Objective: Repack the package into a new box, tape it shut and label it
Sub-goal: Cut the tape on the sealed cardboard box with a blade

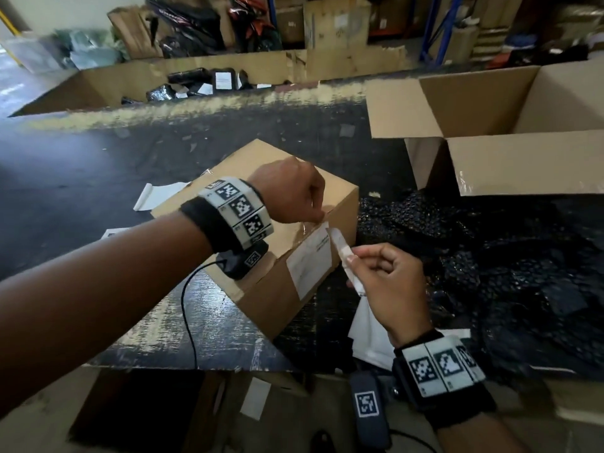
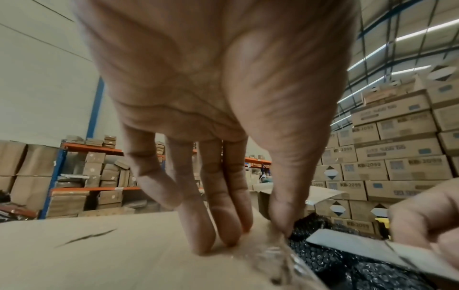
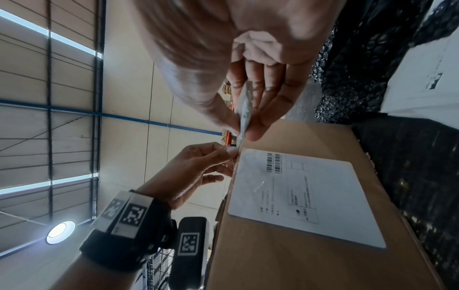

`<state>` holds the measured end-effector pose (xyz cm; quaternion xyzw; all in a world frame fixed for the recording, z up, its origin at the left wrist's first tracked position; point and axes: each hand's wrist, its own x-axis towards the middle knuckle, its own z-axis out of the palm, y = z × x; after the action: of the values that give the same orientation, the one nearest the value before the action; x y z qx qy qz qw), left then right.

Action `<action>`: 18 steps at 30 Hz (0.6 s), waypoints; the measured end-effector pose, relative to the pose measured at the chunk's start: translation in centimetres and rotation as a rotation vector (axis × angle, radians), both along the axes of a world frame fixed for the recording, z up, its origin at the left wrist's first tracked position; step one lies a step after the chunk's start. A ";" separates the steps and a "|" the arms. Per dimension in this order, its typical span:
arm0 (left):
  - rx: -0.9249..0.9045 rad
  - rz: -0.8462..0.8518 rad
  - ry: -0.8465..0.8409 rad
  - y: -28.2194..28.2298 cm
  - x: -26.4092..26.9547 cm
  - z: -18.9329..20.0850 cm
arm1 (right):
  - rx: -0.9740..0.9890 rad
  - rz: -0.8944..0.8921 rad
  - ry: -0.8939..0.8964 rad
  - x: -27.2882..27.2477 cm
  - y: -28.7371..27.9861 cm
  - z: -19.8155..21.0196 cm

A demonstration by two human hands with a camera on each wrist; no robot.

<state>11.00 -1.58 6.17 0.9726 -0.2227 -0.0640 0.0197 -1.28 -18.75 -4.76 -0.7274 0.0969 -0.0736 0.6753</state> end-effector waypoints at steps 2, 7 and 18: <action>0.013 0.003 0.021 -0.3 0.5 -0.2 | -0.005 0.003 -0.015 0.0 0.1 0.2; 0.005 0.011 0.081 -0.8 0.8 0.1 | 0.032 0.008 -0.009 0.5 0.5 0.2; -0.008 0.009 0.055 -1.1 0.6 0.0 | -0.007 0.048 0.001 1.6 1.0 0.9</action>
<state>11.64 -2.64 6.20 0.9714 -0.2179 -0.0899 0.0299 0.36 -17.76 -3.84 -0.7318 0.0794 -0.0575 0.6744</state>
